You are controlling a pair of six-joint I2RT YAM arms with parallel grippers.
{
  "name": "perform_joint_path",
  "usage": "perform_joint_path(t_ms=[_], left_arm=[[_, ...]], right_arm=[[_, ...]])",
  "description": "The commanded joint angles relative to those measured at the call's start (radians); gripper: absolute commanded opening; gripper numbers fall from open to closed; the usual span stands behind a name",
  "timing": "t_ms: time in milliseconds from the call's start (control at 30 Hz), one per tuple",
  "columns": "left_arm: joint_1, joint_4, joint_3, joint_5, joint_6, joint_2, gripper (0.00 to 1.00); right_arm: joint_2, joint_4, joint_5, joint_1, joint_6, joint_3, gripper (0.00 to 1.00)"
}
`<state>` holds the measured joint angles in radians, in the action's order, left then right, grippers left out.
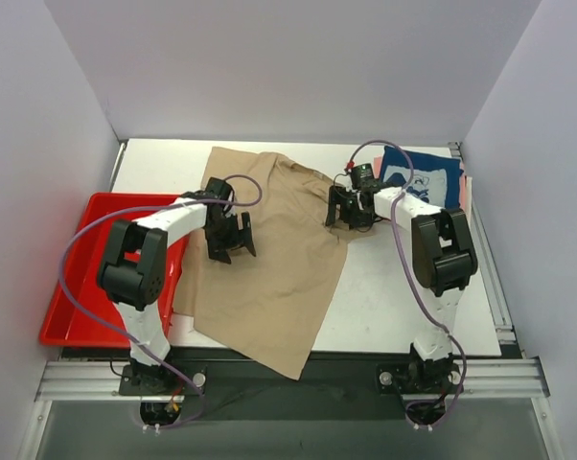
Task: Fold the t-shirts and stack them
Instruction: Flatten out the tshirt
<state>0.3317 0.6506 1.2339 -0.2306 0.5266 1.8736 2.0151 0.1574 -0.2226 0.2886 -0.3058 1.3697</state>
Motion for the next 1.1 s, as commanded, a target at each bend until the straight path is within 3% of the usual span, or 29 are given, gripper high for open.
perform_joint_path(t_ms=[0,400,667,900,1067], left_arm=[[-0.019,-0.046,0.03,0.053,-0.069,0.097,0.88],[-0.04,0.017,0.22,0.066,-0.142,0.275,0.88],[-0.033,0.055,0.465,0.076,-0.194,0.406,0.88],[0.016,0.017,0.642,0.024,-0.223,0.464,0.87],[0.067,0.124,0.817,0.042,-0.198,0.42,0.87]], right_arm=[[-0.085,0.169,0.054,0.003,-0.042,-0.119,0.72],[-0.337,0.31,0.063,0.047,-0.202,-0.412,0.71],[-0.446,0.358,0.049,0.093,-0.24,-0.535,0.71],[-0.562,0.476,0.035,0.113,-0.202,-0.476,0.72],[-0.604,0.539,0.045,0.132,-0.11,-0.328,0.73]])
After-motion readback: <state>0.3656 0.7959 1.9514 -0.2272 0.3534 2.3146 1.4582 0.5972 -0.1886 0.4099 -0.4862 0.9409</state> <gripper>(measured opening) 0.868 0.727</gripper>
